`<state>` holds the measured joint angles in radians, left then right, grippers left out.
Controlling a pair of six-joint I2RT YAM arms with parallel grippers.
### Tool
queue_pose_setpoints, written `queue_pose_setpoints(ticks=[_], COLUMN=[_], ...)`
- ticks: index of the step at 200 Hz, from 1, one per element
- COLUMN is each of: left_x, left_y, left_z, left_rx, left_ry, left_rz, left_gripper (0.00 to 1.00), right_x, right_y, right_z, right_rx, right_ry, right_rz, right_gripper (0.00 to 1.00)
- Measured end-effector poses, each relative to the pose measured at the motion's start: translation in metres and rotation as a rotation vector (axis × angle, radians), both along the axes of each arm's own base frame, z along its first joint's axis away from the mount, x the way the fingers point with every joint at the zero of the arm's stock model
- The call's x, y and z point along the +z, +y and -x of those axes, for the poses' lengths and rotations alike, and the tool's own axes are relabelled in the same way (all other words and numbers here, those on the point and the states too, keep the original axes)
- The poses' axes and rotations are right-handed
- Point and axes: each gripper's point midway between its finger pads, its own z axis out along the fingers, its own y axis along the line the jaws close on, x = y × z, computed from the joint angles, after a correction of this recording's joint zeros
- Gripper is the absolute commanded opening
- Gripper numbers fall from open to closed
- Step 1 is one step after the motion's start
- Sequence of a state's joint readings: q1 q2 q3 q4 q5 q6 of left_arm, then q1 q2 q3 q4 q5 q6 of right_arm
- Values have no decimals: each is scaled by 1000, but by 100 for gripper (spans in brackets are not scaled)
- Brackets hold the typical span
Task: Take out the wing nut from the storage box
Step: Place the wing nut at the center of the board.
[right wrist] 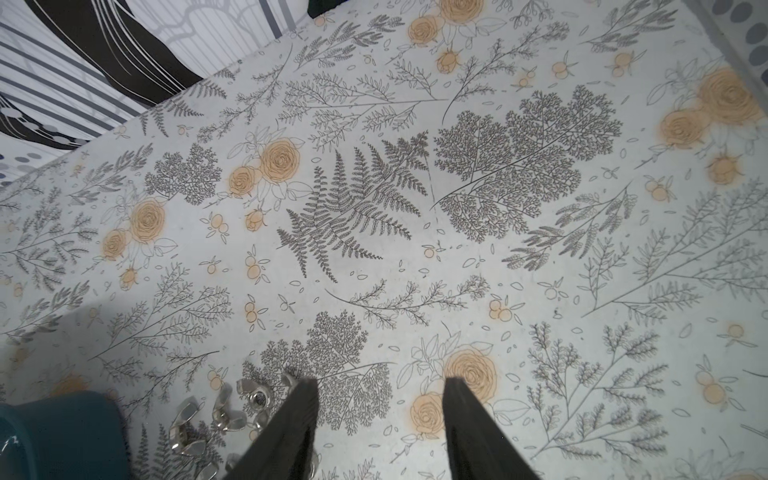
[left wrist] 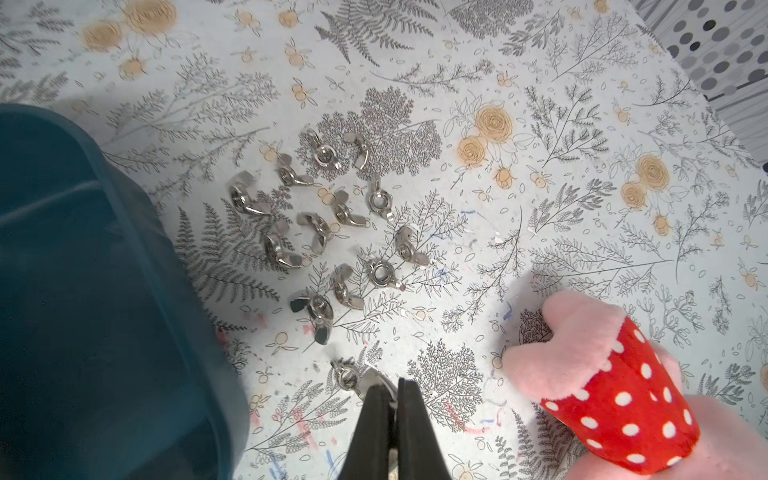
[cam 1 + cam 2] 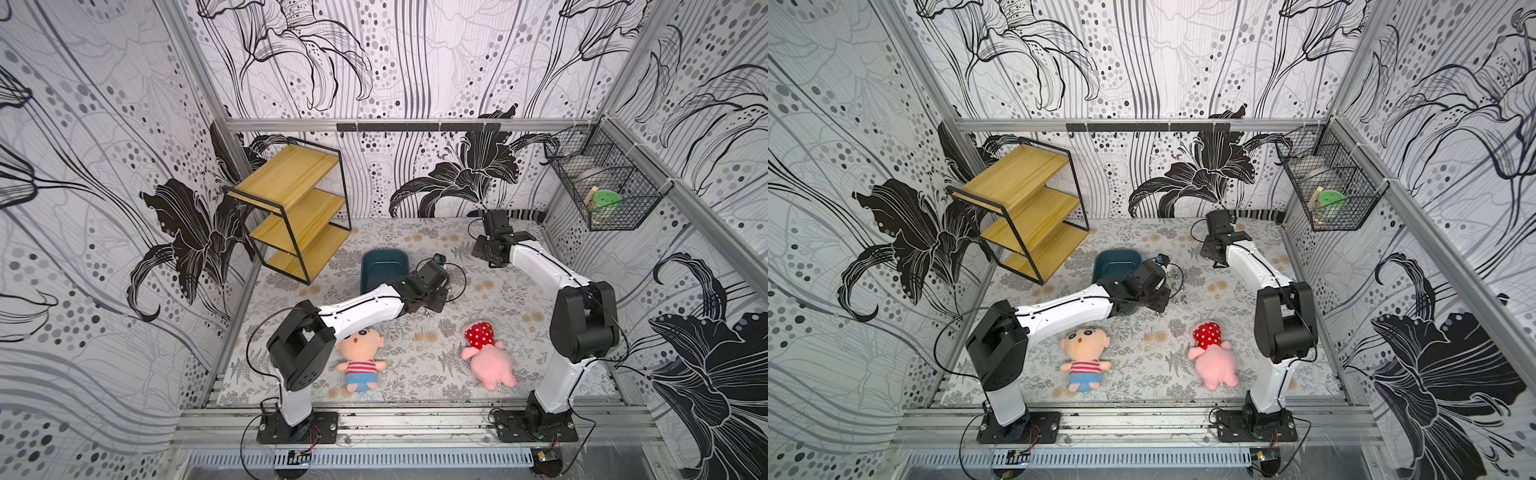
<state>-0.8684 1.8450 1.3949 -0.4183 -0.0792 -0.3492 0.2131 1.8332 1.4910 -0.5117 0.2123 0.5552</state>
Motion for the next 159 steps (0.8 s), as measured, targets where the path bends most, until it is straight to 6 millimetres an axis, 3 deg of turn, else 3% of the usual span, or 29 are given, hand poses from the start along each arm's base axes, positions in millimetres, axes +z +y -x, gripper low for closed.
queue_pose_setpoints(ticks=[56,99,159], left_x=[-59,-68,-96], left_y=[-11,-10,-8], left_z=[15,13,10], left_rx=[41,60,78], left_ry=[98,98,120], left_rz=[-62,-78,-130], left_gripper=[8,8,9], right_x=[-8,-7,-7], right_y=[0,-1,-1], right_z=[4,3,3], right_rx=[5,17,22], right_ry=[18,14,14], right_rz=[3,5,1], right_gripper=[54,54,53])
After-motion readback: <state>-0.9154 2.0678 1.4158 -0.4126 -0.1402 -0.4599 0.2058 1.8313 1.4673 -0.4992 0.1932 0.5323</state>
